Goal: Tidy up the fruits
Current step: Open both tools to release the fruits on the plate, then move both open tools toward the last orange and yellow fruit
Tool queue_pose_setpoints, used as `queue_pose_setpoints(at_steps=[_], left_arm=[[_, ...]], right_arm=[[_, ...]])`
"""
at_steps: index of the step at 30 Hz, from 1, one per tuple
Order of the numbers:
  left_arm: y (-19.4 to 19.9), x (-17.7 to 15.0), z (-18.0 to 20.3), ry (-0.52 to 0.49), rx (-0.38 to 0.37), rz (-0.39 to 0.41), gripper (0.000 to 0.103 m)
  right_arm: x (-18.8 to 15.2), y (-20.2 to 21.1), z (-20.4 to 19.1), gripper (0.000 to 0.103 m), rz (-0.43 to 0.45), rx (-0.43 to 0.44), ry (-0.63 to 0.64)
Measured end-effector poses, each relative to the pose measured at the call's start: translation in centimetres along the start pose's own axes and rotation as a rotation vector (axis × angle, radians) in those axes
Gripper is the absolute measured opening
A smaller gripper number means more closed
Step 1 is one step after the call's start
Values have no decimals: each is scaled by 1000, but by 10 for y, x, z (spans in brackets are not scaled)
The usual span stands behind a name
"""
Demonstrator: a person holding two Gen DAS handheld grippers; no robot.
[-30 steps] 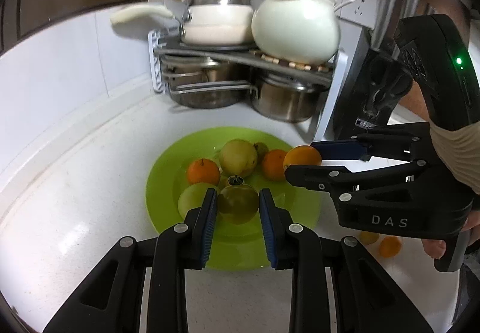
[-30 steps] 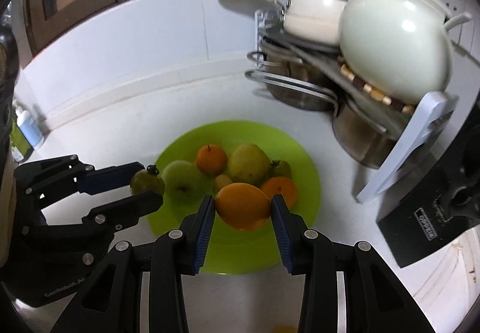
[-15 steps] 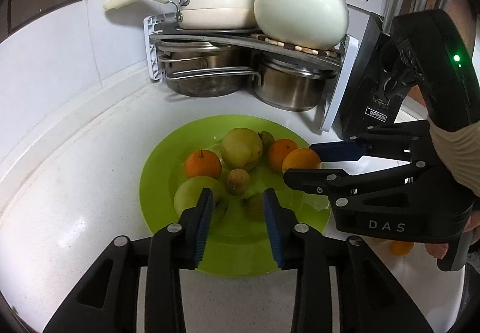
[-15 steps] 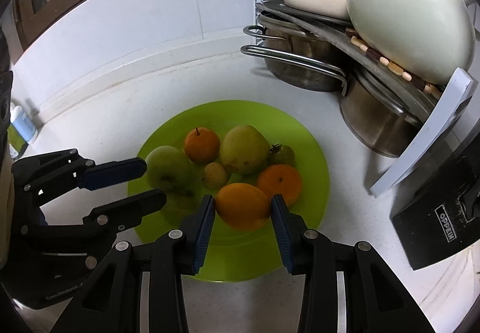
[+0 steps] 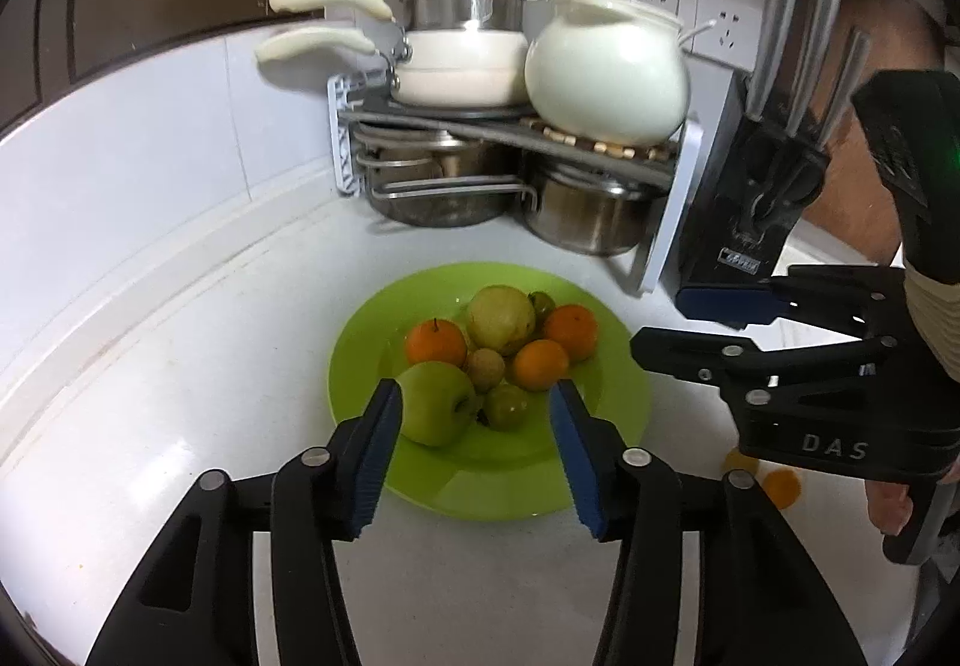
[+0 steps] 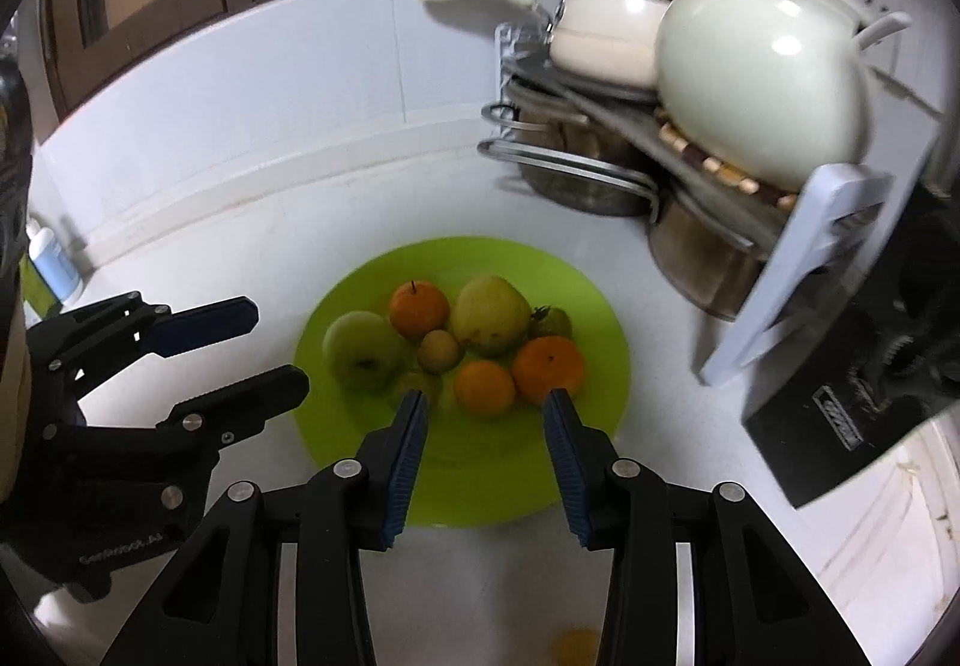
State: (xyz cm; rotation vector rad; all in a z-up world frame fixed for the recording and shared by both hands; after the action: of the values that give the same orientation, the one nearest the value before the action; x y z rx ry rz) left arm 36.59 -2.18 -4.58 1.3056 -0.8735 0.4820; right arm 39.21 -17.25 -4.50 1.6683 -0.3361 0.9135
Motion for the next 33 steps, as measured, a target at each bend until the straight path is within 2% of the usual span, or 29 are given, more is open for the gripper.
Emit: queue_pose_setpoints(at_steps=[5, 10, 17, 20, 33], left_arm=[[23, 4, 6, -15, -1, 49, 60], [42, 7, 18, -50, -19, 90, 65], [54, 9, 43, -106, -79, 123, 73], [54, 8, 56, -137, -109, 130, 77], [37, -2, 101, -316, -207, 131, 77]], right_arm=[[-1, 29, -3, 48, 71, -41, -8], [-8, 66, -1, 58, 153, -106, -39], [-26, 104, 5, 68, 215, -206, -63], [-34, 115, 11, 69, 227, -237, -79], [-82, 133, 37, 69, 206, -359, -175]])
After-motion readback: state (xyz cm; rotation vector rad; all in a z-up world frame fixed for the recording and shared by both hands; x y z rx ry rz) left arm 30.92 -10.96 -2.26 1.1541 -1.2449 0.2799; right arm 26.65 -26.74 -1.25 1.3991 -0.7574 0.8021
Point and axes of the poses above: each gripper's, at about its wrist camera, not at the fingertips, and y roughly against the way its jaws point, z to its right, x to its top, the point moved 3 cm from there along -y, roughly the way its jaws point, and after that the axes turned 1 degree about -y, right-handed, at the moved point
